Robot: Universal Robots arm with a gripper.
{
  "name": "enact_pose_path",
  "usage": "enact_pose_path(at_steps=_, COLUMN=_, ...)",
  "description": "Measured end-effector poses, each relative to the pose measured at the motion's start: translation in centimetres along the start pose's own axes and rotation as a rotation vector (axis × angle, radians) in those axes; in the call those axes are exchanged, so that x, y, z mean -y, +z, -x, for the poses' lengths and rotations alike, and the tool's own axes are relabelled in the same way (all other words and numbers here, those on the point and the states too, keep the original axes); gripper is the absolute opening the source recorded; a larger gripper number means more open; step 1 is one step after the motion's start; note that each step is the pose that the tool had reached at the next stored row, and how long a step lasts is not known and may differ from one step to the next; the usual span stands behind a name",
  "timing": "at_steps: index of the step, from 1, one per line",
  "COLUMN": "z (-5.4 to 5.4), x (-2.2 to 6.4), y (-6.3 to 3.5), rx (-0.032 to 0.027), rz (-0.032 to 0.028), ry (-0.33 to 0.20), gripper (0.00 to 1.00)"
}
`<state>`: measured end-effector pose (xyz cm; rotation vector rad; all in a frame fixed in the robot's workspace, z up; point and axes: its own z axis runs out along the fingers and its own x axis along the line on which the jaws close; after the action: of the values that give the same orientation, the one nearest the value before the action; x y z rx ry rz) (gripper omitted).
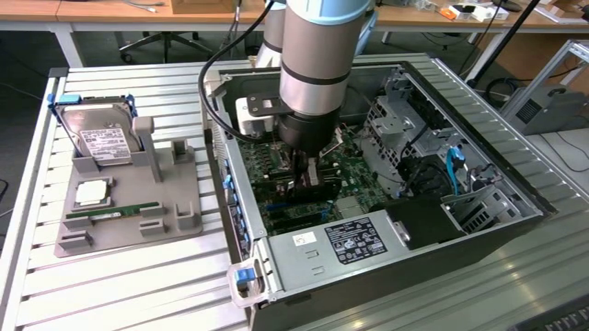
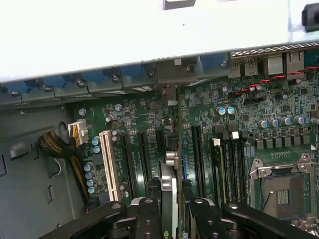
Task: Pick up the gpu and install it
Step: 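Insert the gpu into the slot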
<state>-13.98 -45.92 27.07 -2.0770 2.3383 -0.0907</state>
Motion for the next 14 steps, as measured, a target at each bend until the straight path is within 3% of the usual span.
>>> enact_pose_path(at_steps=8, z=0.02, x=0.03, y=0.02, rx=0.0035, rz=-0.002, ry=-0.066, gripper=0.27)
enact_pose_path(at_steps=14, z=0.19, x=0.11, y=0.03, rx=0.0039, rz=-0.0021, ry=-0.073, gripper=0.27)
